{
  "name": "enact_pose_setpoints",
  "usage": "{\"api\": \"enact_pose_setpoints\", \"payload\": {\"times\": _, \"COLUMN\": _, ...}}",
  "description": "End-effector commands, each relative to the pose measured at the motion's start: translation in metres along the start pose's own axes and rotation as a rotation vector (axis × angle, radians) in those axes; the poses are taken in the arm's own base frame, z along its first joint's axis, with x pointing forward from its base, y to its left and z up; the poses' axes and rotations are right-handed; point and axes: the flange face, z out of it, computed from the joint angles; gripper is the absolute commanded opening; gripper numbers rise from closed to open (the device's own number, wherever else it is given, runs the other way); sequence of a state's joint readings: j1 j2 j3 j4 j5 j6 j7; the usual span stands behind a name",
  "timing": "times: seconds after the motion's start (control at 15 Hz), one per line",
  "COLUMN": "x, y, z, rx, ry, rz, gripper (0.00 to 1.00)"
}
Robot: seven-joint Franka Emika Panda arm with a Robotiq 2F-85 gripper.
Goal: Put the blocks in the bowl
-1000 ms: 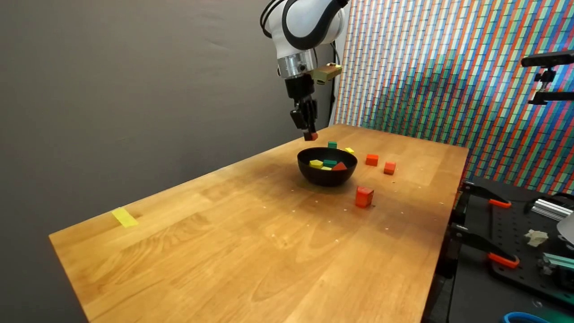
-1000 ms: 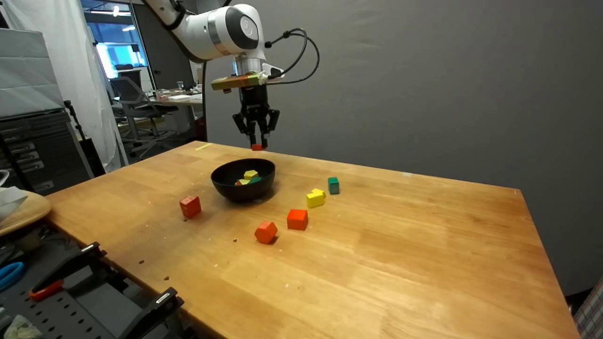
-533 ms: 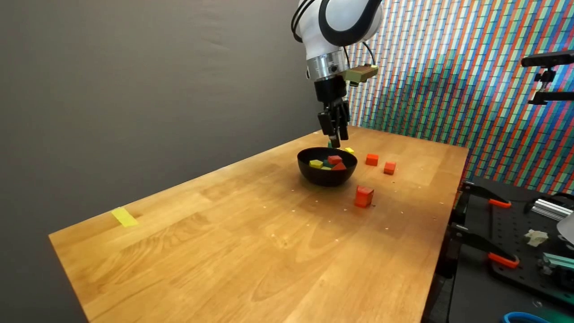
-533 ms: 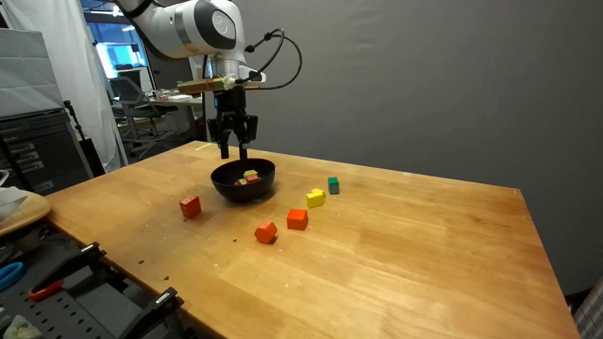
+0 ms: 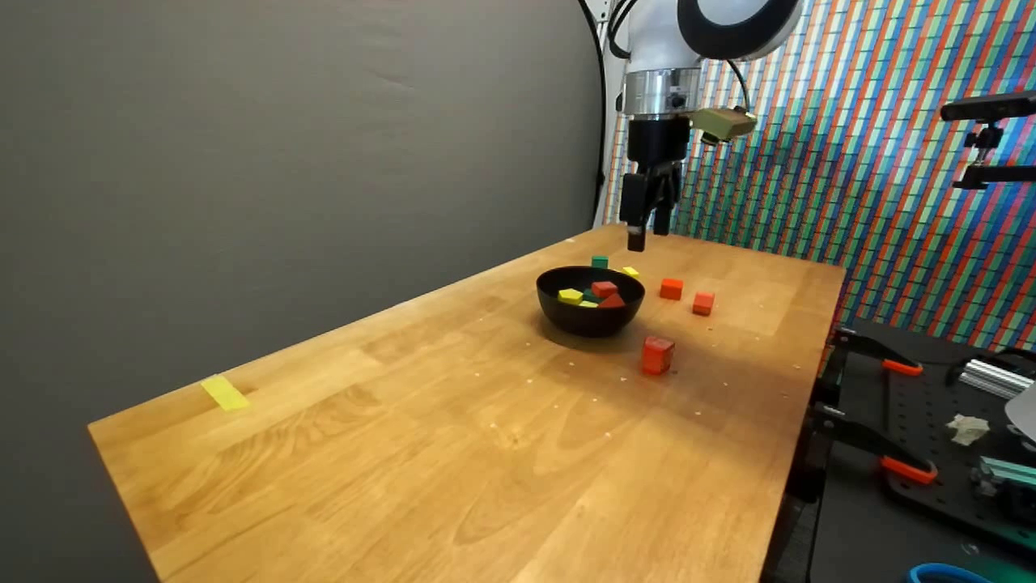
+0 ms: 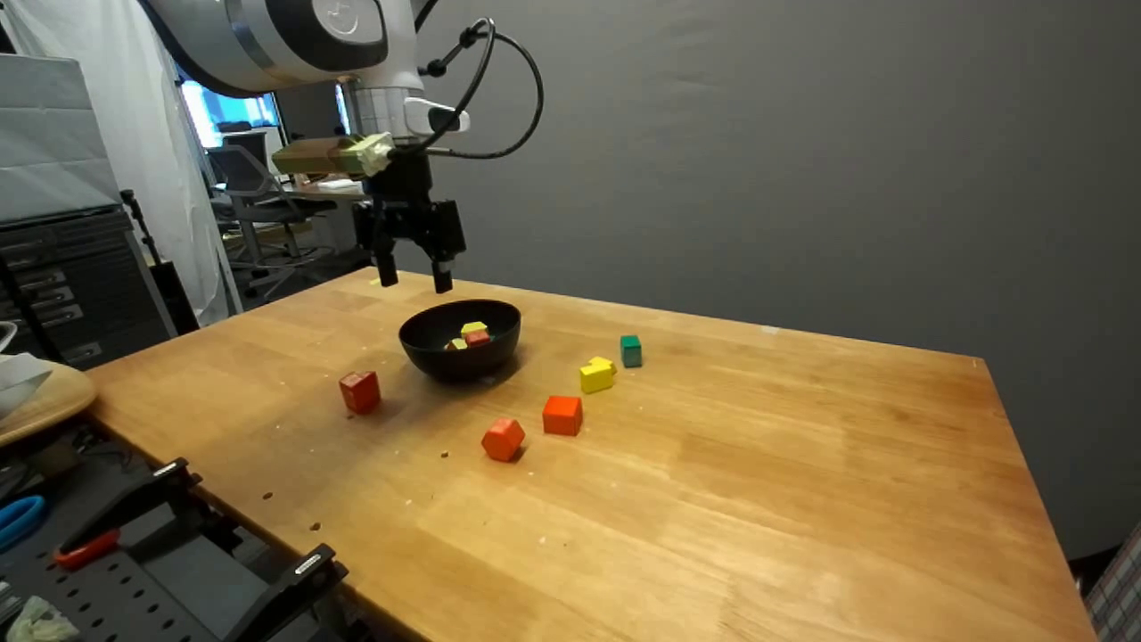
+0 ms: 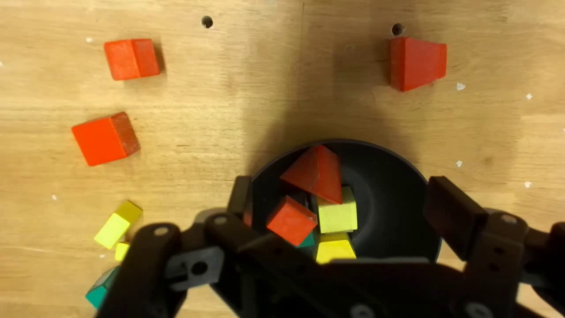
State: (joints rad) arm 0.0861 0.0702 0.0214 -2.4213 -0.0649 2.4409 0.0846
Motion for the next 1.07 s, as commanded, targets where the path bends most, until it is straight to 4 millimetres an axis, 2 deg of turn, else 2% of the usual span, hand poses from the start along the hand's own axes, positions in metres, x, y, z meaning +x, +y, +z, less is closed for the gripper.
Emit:
{"api": "enact_pose_setpoints", "payload": {"times": 0.0, "x": -0.002, "y": 0.000, "z": -0.002, "rx": 0.000, "ry": 0.002, "rz": -0.001, "gripper": 1.00}}
{"api": "enact_pose_setpoints", "payload": {"times": 0.13, "x": 0.019, "y": 0.008, "z": 0.011, "rx": -0.048, "ry": 0.017, "rz": 0.077, "gripper": 1.00}}
{"api": "enact_pose_setpoints", "payload": {"times": 0.33, "x": 0.054, "y": 0.042, "z": 0.030, "rx": -0.019, "ry": -0.004, "rz": 0.219, "gripper": 1.00}}
{"api": "enact_pose_setpoints", "payload": {"times": 0.6, "x": 0.094, "y": 0.093, "z": 0.028, "rx": 0.082, "ry": 0.024, "rz": 0.315, "gripper": 1.00}}
{"api": "enact_pose_setpoints", "payload": {"times": 0.73, "x": 0.104, "y": 0.114, "z": 0.018, "rx": 0.100, "ry": 0.060, "rz": 0.331, "gripper": 1.00}}
{"api": "enact_pose_setpoints", "payload": {"times": 0.87, "x": 0.104, "y": 0.127, "z": 0.002, "rx": 0.057, "ry": 0.082, "rz": 0.291, "gripper": 1.00}}
{"api": "enact_pose_setpoints", "payload": {"times": 0.93, "x": 0.099, "y": 0.119, "z": 0.020, "rx": 0.073, "ry": 0.055, "rz": 0.326, "gripper": 1.00}}
{"api": "enact_pose_setpoints", "payload": {"times": 1.0, "x": 0.101, "y": 0.125, "z": 0.015, "rx": 0.069, "ry": 0.068, "rz": 0.320, "gripper": 1.00}}
